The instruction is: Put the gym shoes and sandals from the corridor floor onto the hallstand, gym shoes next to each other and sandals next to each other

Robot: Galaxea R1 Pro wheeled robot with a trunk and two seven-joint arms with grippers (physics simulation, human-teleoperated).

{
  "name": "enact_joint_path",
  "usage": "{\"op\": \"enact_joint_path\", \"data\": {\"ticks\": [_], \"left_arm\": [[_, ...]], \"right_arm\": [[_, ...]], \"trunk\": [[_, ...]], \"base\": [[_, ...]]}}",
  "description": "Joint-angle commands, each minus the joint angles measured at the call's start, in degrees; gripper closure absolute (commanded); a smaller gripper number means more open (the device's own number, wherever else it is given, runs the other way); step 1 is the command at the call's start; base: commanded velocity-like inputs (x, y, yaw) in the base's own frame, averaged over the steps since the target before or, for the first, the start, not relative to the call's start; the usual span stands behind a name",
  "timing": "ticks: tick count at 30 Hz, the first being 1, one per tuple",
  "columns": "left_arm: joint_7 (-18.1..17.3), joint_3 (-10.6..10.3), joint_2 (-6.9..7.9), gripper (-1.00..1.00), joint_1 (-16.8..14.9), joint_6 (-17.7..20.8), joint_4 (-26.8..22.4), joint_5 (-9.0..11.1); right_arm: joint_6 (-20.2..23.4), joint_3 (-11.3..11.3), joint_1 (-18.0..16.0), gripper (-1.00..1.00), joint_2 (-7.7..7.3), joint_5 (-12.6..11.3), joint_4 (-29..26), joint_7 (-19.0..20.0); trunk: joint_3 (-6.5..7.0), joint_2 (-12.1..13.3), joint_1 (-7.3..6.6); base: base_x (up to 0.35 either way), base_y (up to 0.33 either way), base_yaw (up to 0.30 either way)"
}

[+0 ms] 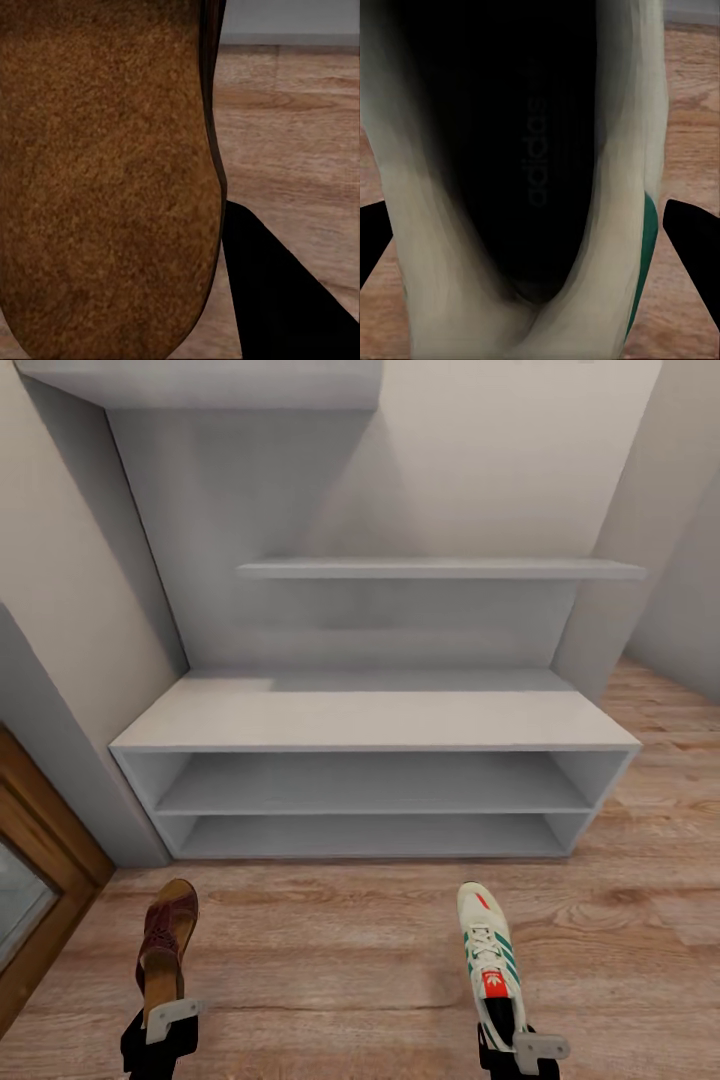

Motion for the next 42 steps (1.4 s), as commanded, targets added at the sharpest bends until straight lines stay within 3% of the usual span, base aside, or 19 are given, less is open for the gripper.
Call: {"op": "enact_joint_path", "data": {"ticks": [1,26,31,32,35,39,40,42], "left_arm": [[0.06,-0.16,0.03,1.00,-0.03,-0.19,0.02,0.41],[-0.08,-0.33,-0.06,1.00,-0.03,0.39,0.25,0.26],[-0.35,-0.61,-0.39,1.00,-0.45,0.93,2.69,0.30],[-0.44,-0.64,-0.67,1.00,-0.63,1.05,3.52,0.29],[-0.77,-0.78,-1.81,1.00,-1.21,1.32,5.09,0.02],[-0.89,-0.84,-2.24,1.00,-3.87,5.37,5.53,-0.21],[-0.93,-0.83,-2.28,1.00,-5.09,8.24,5.59,-0.26],[-0.96,-0.82,-2.33,1.00,-6.91,12.84,5.53,-0.28]], "right_arm": [[-0.15,0.49,-0.03,1.00,-0.05,-0.36,0.02,-0.32],[-0.08,0.50,-0.03,1.00,-0.05,-0.33,0.09,-0.30],[0.08,0.49,-0.03,1.00,-0.30,-0.29,0.11,-0.29],[0.09,0.37,-0.03,1.00,-0.65,-0.37,0.06,-0.30],[0.12,-1.64,-0.03,1.00,-4.07,-2.20,-0.09,-0.34],[0.31,-9.47,-0.03,1.00,-8.84,-8.71,-0.36,-0.01],[0.40,-12.21,-0.03,1.00,-10.44,-10.86,-0.41,0.34],[0.47,-15.31,-0.03,1.00,-12.82,-13.18,-0.46,1.35]], "trunk": [[-0.04,-0.02,-0.04],[-0.04,-0.02,-0.04],[-0.04,-0.02,-0.04],[-0.04,-0.02,-0.04],[-0.04,-0.02,-0.04],[-0.04,-0.02,-0.04],[-0.04,-0.02,-0.04],[-0.04,-0.02,-0.04]], "base": [[-0.243,0.167,0.000],[-0.043,0.010,-0.043],[0.000,0.000,0.000],[0.000,0.000,0.000],[0.000,0.000,0.000],[0.000,0.000,0.000],[0.000,0.000,0.000],[0.000,0.000,0.000]]}}
